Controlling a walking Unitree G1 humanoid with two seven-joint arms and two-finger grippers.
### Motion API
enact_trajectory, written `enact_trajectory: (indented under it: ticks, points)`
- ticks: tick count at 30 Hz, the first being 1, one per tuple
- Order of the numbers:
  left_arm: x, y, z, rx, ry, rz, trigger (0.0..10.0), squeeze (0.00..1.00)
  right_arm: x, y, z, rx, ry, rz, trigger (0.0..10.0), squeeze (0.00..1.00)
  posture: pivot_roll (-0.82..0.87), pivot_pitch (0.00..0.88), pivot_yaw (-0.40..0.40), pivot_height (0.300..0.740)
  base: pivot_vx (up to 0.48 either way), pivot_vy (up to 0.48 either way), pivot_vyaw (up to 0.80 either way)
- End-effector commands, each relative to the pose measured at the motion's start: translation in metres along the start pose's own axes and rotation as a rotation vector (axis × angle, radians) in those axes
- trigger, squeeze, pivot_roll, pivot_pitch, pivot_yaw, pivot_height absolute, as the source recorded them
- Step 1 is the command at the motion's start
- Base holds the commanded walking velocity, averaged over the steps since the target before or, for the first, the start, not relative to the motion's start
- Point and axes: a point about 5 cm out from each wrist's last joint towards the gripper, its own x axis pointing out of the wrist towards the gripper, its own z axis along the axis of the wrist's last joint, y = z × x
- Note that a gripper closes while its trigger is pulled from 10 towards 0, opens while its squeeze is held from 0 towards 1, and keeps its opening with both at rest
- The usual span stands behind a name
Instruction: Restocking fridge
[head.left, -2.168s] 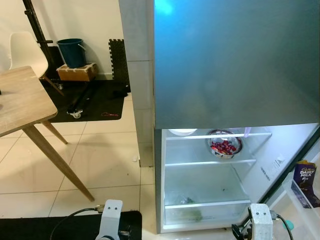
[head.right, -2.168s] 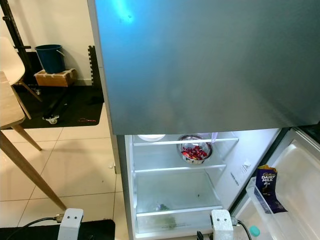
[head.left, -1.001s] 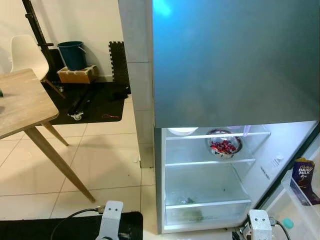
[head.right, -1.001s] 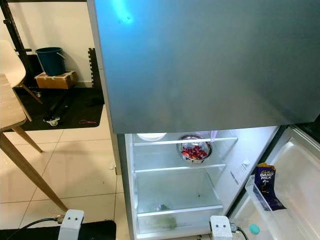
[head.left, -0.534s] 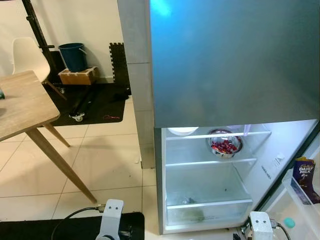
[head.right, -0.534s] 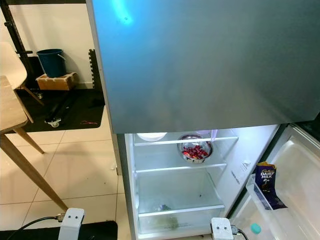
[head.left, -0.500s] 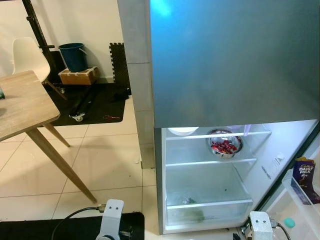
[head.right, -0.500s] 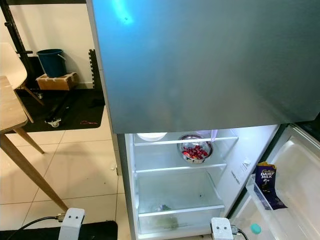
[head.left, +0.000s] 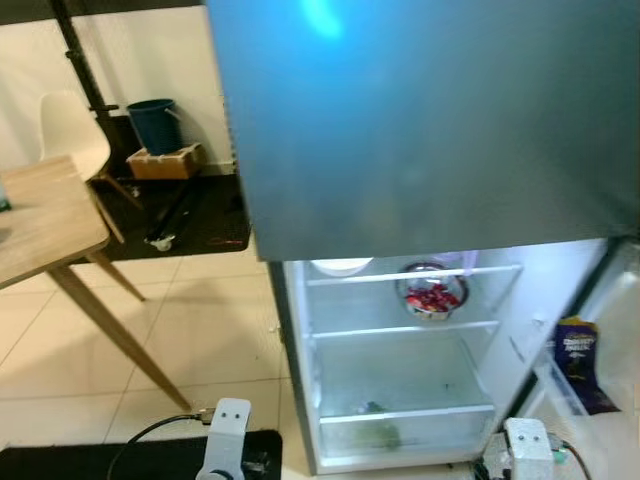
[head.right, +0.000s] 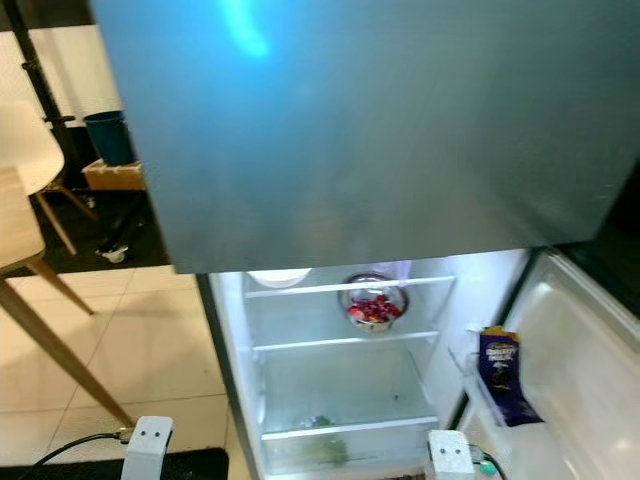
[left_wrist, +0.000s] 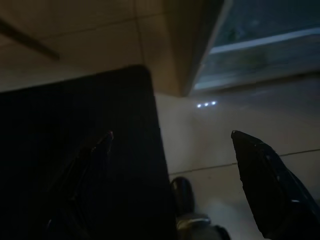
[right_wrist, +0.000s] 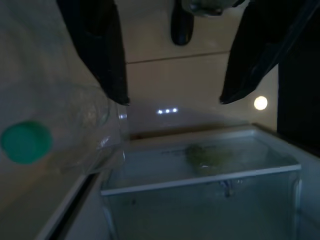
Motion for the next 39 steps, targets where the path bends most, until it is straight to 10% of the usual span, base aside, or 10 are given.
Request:
enact_trajectory:
  ticks: [1, 39]
  points:
    - [-0.0024, 0.0018, -0.0110, -0.011, 0.032, 0.007, 10.0, 0.00, -0.0020, 0.0013, -0.0059, 0.006, 0.015, 0.003, 10.0, 0.00, -0.11, 0.103, 0.037, 0.734, 0.000, 0.000, 0.00]
    - [-0.0029, 0.0023, -0.0122, 0.002, 0.035, 0.005, 10.0, 0.00, -0.0002, 0.0035, -0.0034, -0.005, 0.015, 0.015, 10.0, 0.00, -0.10, 0.090, 0.033, 0.734, 0.000, -0.063, 0.00]
